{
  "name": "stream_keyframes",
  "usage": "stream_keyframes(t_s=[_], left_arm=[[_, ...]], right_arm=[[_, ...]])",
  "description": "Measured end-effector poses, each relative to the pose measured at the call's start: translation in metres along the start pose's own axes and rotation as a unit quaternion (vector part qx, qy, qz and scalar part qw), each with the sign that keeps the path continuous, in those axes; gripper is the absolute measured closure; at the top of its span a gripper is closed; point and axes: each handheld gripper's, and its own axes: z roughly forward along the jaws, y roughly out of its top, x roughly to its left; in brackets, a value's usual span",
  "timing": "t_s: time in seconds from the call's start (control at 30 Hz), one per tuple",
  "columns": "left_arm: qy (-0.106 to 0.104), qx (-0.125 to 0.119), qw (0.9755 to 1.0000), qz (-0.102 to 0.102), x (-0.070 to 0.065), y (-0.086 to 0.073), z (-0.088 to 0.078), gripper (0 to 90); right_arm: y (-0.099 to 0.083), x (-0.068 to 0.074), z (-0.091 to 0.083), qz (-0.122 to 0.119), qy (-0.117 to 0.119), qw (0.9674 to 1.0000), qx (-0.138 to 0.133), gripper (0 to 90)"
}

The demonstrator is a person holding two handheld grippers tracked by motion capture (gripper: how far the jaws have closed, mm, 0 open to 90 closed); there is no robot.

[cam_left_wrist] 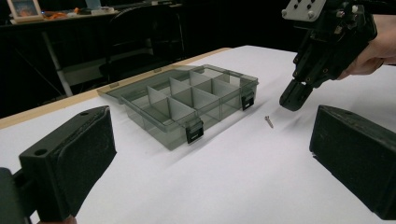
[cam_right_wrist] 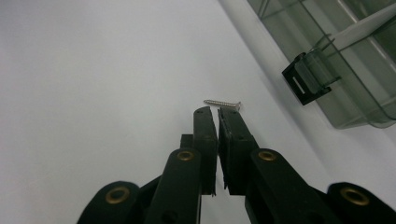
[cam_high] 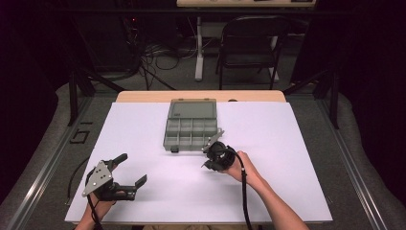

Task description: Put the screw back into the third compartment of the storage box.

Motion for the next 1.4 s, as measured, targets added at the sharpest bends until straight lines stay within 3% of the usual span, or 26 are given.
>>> stream_keyframes(t_s=[0.17,0.27,1.03,1.1,1.4], left_arm=[[0.0,0.0,1.0,0.0,0.0,0.0,0.0,0.0],[-0.001,0.002,1.0,0.001,0.0,0.0,0.0,0.0],[-0.002,0.002,1.0,0.002,0.0,0.0,0.0,0.0],[-0.002,0.002,1.0,0.002,0.0,0.0,0.0,0.0],[-0.002,0.001,1.0,0.001,0.0,0.0,0.0,0.0]], right_arm=[[0.003,0.001,-0.002,0.002,-0.001,0.9999,-0.014,86.4],[0.008,0.0,-0.006,-0.001,-0.001,1.0,-0.001,86.5],[0.04,-0.01,-0.021,-0.005,-0.017,0.9998,-0.004,86.4],[0.044,-0.013,-0.021,-0.015,-0.021,0.9996,-0.008,86.4],[0.059,-0.018,-0.027,-0.009,-0.027,0.9995,-0.015,86.4]])
